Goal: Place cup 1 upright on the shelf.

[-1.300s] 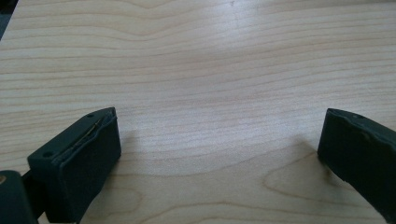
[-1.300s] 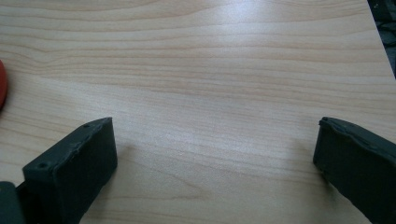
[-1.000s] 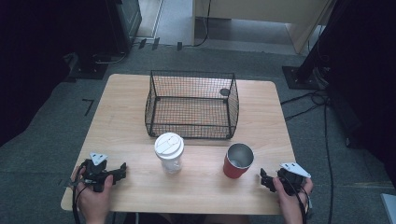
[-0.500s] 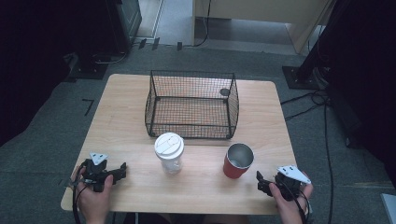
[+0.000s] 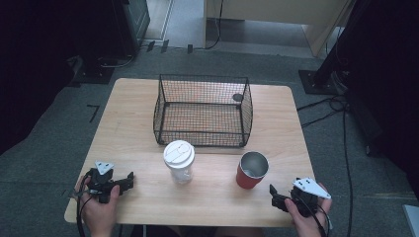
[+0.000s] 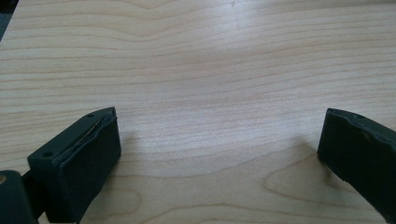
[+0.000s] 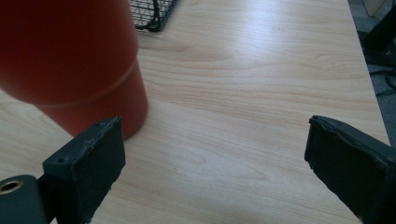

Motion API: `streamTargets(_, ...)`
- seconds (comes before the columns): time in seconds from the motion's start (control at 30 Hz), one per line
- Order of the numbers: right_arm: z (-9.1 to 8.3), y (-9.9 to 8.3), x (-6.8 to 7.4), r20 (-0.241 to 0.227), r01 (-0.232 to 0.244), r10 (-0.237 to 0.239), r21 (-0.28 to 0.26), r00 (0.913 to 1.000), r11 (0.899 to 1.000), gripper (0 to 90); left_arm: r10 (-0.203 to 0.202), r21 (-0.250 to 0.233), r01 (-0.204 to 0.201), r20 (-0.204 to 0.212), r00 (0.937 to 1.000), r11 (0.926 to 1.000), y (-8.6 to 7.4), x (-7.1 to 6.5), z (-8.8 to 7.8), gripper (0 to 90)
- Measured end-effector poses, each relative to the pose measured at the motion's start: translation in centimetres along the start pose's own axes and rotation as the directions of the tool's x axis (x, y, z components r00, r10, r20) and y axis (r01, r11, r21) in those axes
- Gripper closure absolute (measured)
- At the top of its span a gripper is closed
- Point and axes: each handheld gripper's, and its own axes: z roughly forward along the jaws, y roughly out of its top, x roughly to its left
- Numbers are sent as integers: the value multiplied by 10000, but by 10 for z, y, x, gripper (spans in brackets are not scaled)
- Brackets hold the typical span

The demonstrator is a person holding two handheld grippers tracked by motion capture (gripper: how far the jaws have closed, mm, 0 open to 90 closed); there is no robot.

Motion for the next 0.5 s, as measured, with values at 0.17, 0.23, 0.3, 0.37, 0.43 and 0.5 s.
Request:
streamTargets(0.17,-5,2,3,-231,133,-135,-75,9996,9999,52,3,1,-3,-3,10000,10000,0,0,0,1)
streamTargets(0.23,-8,3,6,-402,189,-195,-148,9990,9997,52,-3,-2,3,-1,10000,10000,0,0,0,1)
streamTargets(0.3,-10,4,9,-542,260,-270,-189,9982,9995,52,0,0,0,-1,10000,10000,0,0,0,1)
streamTargets(0.37,-11,5,10,-608,276,-288,-198,9977,9994,52,-2,-2,2,0,10000,10000,0,0,0,0)
streamTargets(0.43,-14,7,15,-792,433,-449,-215,9958,9988,52,-1,-2,1,0,10000,10000,0,0,0,1)
streamTargets(0.5,-15,8,18,-985,474,-495,-238,9939,9986,52,2,1,-2,-1,10000,10000,0,0,0,1)
